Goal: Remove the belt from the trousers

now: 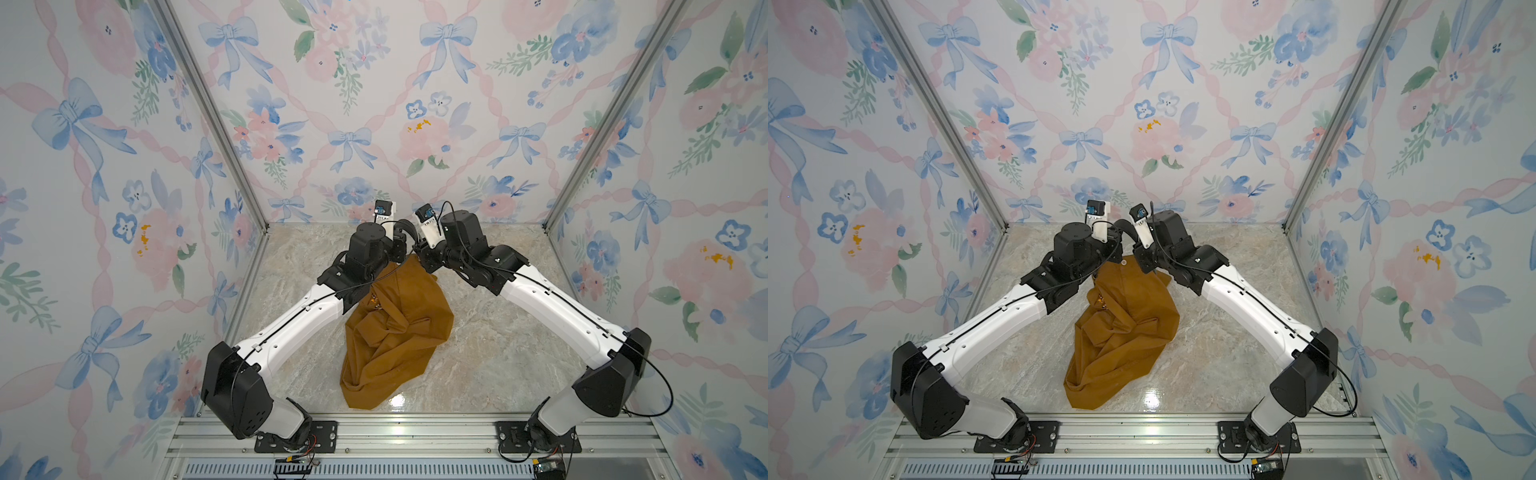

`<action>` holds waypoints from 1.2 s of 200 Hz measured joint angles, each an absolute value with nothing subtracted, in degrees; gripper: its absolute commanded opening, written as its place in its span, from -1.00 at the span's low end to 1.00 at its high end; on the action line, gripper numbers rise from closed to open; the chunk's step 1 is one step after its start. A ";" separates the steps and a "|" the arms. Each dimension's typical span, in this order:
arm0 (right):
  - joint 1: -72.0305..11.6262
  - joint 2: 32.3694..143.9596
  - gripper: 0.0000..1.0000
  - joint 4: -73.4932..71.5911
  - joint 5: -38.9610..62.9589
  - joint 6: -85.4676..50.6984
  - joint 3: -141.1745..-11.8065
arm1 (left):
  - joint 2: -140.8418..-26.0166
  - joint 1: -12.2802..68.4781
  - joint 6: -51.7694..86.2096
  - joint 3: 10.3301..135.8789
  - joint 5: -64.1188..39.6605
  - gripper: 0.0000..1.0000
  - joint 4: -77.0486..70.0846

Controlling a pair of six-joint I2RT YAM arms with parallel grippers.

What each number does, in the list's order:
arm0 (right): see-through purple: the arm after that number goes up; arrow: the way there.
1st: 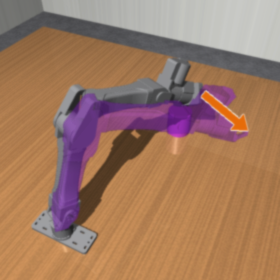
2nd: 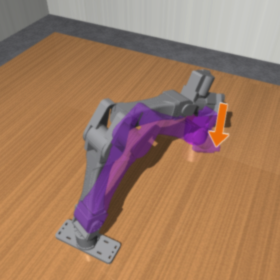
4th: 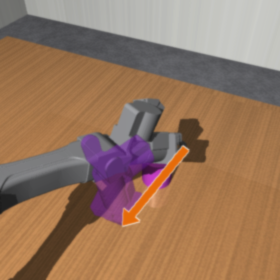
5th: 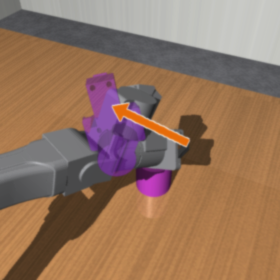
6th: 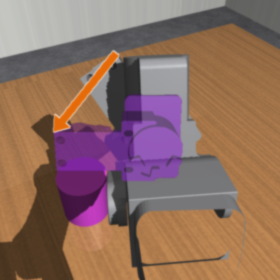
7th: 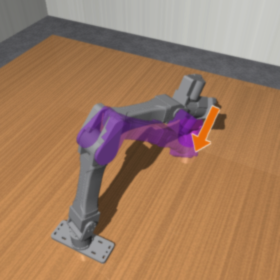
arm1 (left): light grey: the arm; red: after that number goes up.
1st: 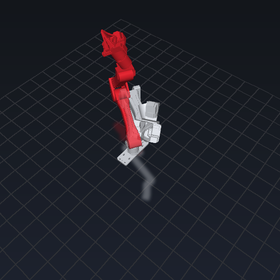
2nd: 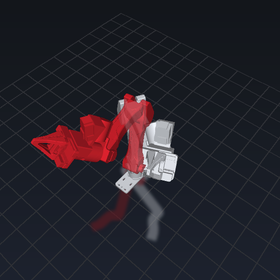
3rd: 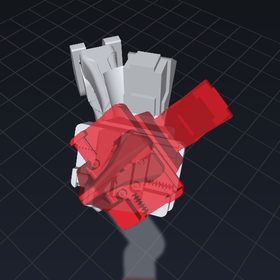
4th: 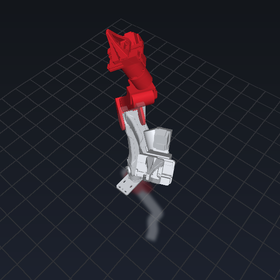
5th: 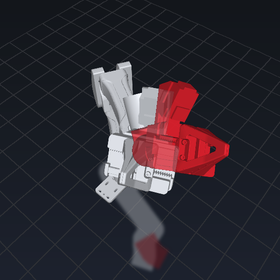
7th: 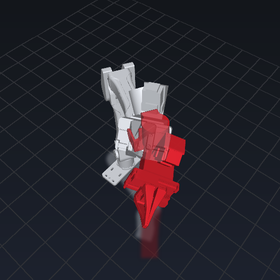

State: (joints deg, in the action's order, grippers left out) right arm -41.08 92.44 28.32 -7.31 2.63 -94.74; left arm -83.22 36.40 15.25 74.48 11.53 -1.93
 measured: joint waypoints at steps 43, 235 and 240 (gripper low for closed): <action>-41.10 93.54 -0.81 28.34 -7.79 2.68 -95.96 | -83.48 36.38 15.27 74.48 11.55 -1.00 -1.52; -39.86 92.09 -0.47 26.11 -4.49 -0.51 -93.12 | -83.96 34.11 12.27 76.38 5.06 -1.00 0.91; -39.86 92.09 -0.54 26.17 -4.56 -0.45 -93.21 | -83.96 34.11 12.29 76.38 5.06 -1.00 0.91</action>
State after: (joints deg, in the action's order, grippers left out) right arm -39.86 92.09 26.17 -4.56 -0.45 -93.21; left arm -83.96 34.11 12.29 76.38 5.06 0.91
